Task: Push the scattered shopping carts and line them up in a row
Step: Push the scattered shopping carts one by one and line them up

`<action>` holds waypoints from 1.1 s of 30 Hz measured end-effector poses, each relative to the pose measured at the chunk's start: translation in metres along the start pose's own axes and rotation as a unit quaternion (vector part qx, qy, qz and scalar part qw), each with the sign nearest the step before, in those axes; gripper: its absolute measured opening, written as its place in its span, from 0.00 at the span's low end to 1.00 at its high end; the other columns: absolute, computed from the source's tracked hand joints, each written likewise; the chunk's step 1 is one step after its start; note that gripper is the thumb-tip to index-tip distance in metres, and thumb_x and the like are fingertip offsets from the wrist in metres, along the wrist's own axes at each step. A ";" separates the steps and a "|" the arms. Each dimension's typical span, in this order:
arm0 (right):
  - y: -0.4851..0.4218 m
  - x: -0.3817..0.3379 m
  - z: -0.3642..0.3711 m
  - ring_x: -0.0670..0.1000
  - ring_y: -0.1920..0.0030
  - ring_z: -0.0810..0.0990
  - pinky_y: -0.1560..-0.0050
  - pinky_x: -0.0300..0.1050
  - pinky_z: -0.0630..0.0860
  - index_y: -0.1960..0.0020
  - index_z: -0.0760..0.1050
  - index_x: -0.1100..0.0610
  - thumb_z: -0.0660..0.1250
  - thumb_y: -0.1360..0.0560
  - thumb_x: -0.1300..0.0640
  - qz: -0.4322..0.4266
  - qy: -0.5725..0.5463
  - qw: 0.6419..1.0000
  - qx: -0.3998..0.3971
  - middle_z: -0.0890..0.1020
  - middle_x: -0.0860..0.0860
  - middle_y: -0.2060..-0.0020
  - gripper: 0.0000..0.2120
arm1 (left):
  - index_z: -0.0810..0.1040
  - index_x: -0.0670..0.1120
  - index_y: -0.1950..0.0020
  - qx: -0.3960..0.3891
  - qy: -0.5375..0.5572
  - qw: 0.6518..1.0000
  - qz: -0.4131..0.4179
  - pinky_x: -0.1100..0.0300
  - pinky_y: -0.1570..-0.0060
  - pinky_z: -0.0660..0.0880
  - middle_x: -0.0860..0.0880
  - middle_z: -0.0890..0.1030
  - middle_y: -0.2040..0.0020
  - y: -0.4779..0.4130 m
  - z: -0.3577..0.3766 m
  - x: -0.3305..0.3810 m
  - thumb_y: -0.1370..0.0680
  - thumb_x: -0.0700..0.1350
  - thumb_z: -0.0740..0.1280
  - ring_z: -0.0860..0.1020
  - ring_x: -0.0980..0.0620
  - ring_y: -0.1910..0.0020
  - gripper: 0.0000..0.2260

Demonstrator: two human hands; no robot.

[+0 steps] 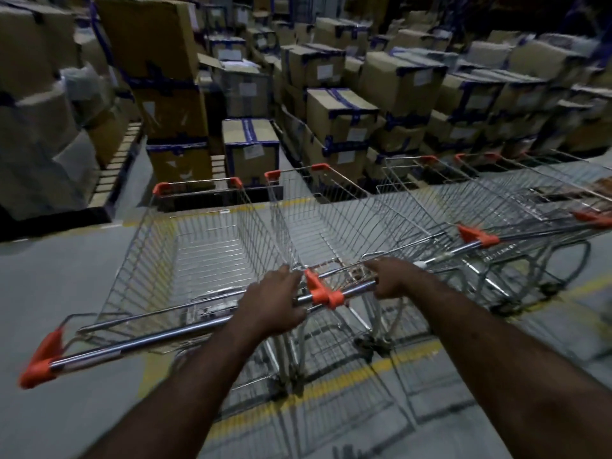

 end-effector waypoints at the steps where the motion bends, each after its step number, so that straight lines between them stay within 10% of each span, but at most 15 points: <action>1: -0.006 0.021 -0.004 0.58 0.33 0.77 0.35 0.50 0.76 0.24 0.67 0.51 0.71 0.30 0.51 0.007 0.017 1.000 0.001 0.77 0.57 0.31 0.35 | 0.60 0.54 0.22 0.003 -0.006 1.000 -0.003 0.42 0.32 0.69 0.48 0.58 0.20 -0.016 0.004 0.015 0.27 0.63 0.70 0.62 0.45 0.23 0.37; 9: -0.039 0.129 -0.019 0.54 0.43 0.82 0.47 0.47 0.75 0.37 0.79 0.46 0.70 0.28 0.44 -0.018 0.124 0.992 0.031 0.83 0.51 0.43 0.20 | 0.57 0.60 0.20 -0.231 -0.104 0.963 -0.088 0.40 0.26 0.60 0.42 0.51 0.17 -0.099 0.062 0.056 0.45 0.69 0.64 0.53 0.36 0.20 0.53; 15: -0.046 0.130 -0.009 0.55 0.46 0.83 0.43 0.49 0.78 0.42 0.81 0.54 0.66 0.29 0.40 -0.025 0.155 0.986 0.052 0.84 0.51 0.46 0.22 | 0.78 0.50 0.37 -0.084 -0.152 0.976 -0.133 0.51 0.46 0.79 0.49 0.68 0.27 -0.077 0.053 0.077 0.28 0.55 0.69 0.80 0.44 0.41 0.21; 33: -0.013 0.112 0.006 0.55 0.49 0.83 0.44 0.51 0.80 0.42 0.80 0.52 0.67 0.30 0.42 0.000 0.129 0.990 0.053 0.84 0.49 0.50 0.21 | 0.82 0.51 0.43 -0.052 -0.150 0.982 -0.102 0.52 0.53 0.81 0.52 0.71 0.35 -0.049 0.049 0.069 0.29 0.52 0.68 0.81 0.47 0.50 0.16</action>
Point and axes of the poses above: each hand's wrist, its own y-axis away from the middle knuckle, its own z-axis out of the palm, x = y × z, the point moved 6 cm from there along -y, towards the middle knuckle
